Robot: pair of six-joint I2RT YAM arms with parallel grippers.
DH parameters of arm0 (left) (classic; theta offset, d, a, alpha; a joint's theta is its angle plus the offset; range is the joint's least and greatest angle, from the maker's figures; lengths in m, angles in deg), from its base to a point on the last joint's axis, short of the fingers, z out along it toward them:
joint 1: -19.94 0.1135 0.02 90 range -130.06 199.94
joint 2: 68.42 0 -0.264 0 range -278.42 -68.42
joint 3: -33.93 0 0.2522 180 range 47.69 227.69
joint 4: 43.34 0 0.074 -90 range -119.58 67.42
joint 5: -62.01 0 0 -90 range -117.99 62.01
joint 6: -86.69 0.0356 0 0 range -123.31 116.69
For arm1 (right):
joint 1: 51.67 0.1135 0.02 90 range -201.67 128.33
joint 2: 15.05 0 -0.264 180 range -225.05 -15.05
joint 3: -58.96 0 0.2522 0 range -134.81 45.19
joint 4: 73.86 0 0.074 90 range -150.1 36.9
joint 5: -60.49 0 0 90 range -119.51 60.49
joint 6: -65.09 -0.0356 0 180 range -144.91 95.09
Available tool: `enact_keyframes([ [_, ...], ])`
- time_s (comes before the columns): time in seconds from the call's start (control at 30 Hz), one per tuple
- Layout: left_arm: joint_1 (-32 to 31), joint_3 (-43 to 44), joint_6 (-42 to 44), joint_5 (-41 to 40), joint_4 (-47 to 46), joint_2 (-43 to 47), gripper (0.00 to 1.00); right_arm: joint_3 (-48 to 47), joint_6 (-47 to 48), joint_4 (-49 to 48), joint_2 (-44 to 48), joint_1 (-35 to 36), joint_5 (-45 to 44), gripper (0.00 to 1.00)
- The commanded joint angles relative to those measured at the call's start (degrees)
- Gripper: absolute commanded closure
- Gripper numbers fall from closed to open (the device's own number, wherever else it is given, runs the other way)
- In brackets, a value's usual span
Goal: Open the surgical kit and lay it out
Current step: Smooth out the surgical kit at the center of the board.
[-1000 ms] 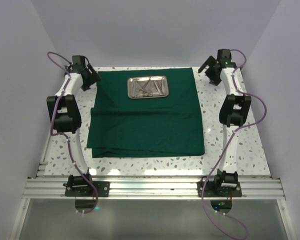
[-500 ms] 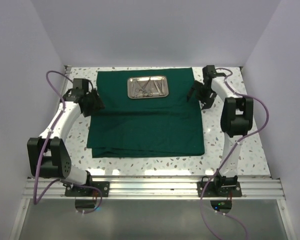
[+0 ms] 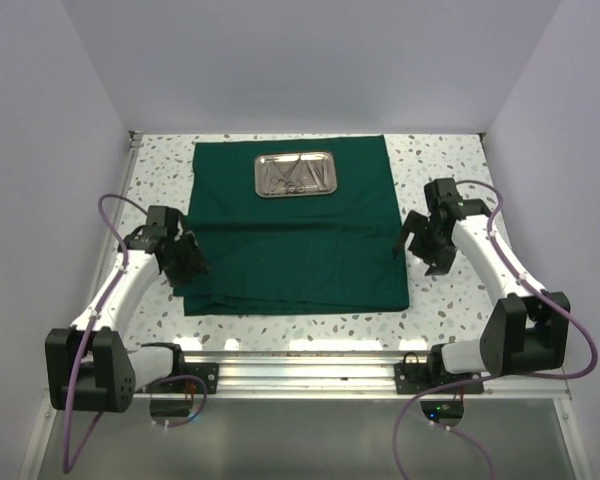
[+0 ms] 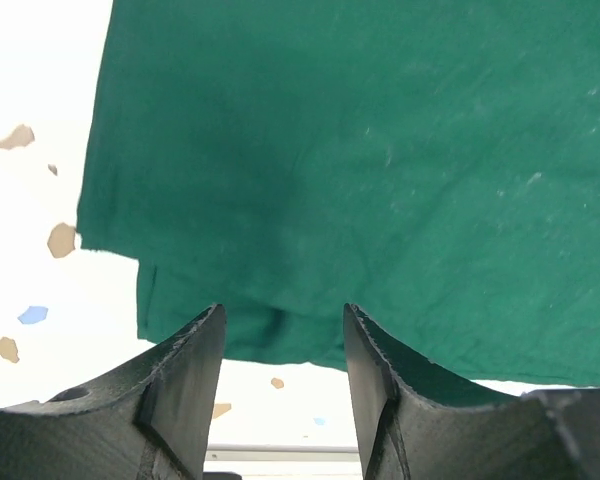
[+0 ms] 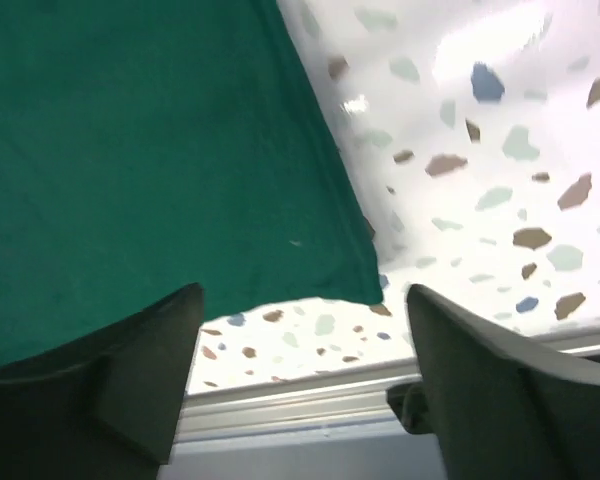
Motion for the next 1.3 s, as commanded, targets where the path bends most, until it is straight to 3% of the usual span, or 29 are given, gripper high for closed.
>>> enact_keyframes([
  [0.0, 0.0, -1.9, -2.4, 1.8, -0.6, 4.0, 0.46, 6.6, -1.2, 2.0, 1.9, 0.9, 1.6, 0.19],
  [0.2, 0.0, -4.6, -6.7, 0.6, 0.1, 7.8, 0.46, 12.7, 1.2, -2.6, 0.9, 1.6, 3.7, 0.52],
  [0.27, 0.0, -5.1, -8.6, 0.9, 0.9, 9.2, 0.46, 12.8, 2.0, -3.7, -0.3, 1.6, 3.7, 0.57],
  [0.57, 0.0, -1.1, -10.3, -1.2, 9.0, 17.1, 0.47, 15.8, 5.1, -11.0, -7.1, 1.6, 3.9, 0.59],
  [0.63, 0.0, 0.9, -10.1, -2.2, 11.0, 18.1, 0.47, 16.3, 5.3, -11.8, -7.7, 1.6, 4.2, 0.69],
  [0.73, 0.0, 2.4, -9.9, -2.9, 13.0, 18.7, 0.47, 16.4, 5.8, -11.8, -7.6, 1.6, 4.8, 0.99],
  [0.83, 0.0, 2.6, -9.9, -3.6, 13.6, 19.2, 0.47, 15.2, 5.8, -8.3, -5.6, 1.6, 4.2, 1.00],
  [1.0, 0.0, 2.6, -11.4, -3.6, 13.6, 18.2, 0.47, 9.4, -0.3, 7.2, 1.3, 1.3, -7.1, 1.00],
  [1.23, 0.0, 1.9, -13.0, -6.6, 12.9, 16.0, 0.48, 12.2, -0.8, 13.9, 4.8, -2.6, -6.1, 1.00],
  [1.27, 0.0, 1.3, -13.0, -6.5, 12.5, 15.7, 0.48, 12.3, -0.1, 13.5, 4.7, -2.8, -5.0, 0.76],
])
